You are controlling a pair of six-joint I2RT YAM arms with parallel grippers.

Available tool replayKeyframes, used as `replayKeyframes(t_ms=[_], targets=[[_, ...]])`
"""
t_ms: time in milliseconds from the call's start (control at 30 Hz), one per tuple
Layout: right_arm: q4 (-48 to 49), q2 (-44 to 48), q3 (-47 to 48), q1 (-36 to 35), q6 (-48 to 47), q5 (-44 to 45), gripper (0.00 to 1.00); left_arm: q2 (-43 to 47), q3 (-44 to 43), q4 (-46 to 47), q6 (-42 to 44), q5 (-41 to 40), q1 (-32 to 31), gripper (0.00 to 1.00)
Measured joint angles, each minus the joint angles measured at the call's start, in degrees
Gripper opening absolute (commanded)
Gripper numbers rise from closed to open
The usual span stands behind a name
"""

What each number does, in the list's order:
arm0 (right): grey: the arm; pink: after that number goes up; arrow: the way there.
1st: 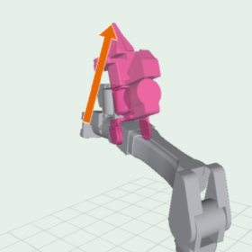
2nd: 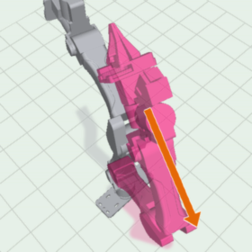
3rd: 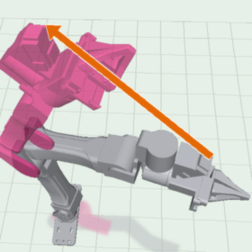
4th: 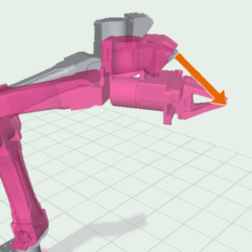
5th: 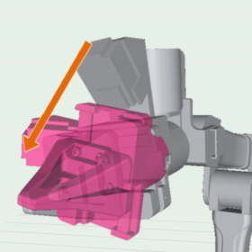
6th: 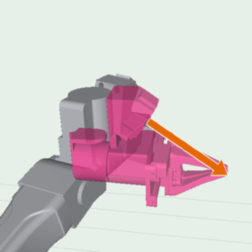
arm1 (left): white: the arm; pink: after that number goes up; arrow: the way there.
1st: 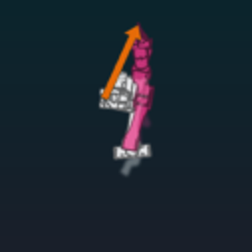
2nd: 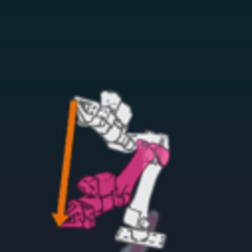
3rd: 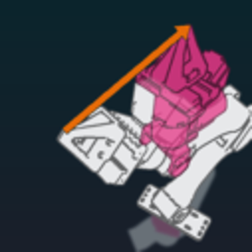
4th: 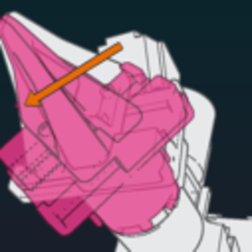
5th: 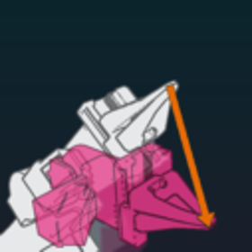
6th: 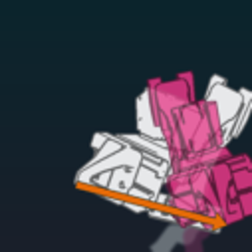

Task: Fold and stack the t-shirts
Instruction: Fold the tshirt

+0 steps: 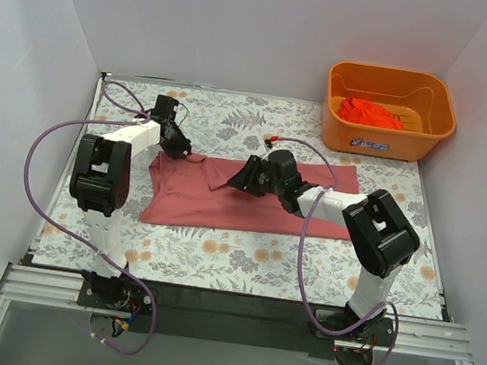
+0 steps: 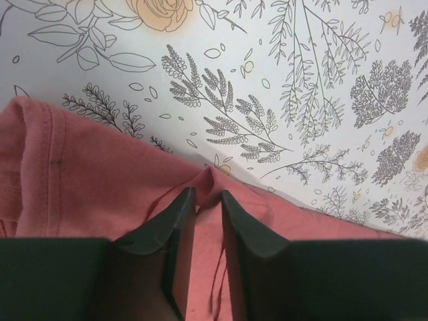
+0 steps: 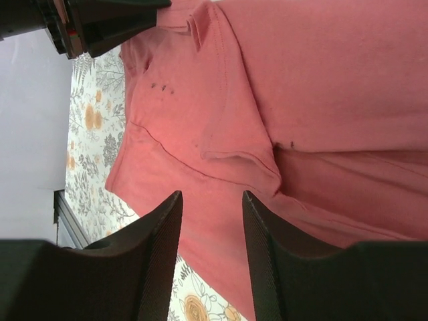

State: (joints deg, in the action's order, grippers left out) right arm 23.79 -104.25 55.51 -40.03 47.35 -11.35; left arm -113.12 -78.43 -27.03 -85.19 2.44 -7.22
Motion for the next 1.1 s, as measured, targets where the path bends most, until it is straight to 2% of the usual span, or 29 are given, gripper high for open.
replayKeyframes(t_ms=[67,200,333,700,1100], targets=[[0.24,-1.42,1.16,-0.98,0.57,0.92,0.43,0.02,0.07,0.20,0.37,-0.02,0.00,0.12],[0.42,-3.26,2.10,-2.97,2.34,2.84,0.40,0.02,0.35,0.35,0.96,-0.02,0.00,0.05],[0.39,-5.05,2.93,-4.98,4.28,5.51,0.40,0.02,0.46,0.37,1.68,-0.02,0.00,0.00],[0.35,-8.81,6.99,-7.28,9.40,11.91,0.45,0.09,0.46,0.35,3.91,-0.07,0.00,0.00],[-0.04,-10.69,7.72,-7.30,14.19,13.35,0.46,0.09,0.46,0.33,4.46,-0.48,0.00,0.00]])
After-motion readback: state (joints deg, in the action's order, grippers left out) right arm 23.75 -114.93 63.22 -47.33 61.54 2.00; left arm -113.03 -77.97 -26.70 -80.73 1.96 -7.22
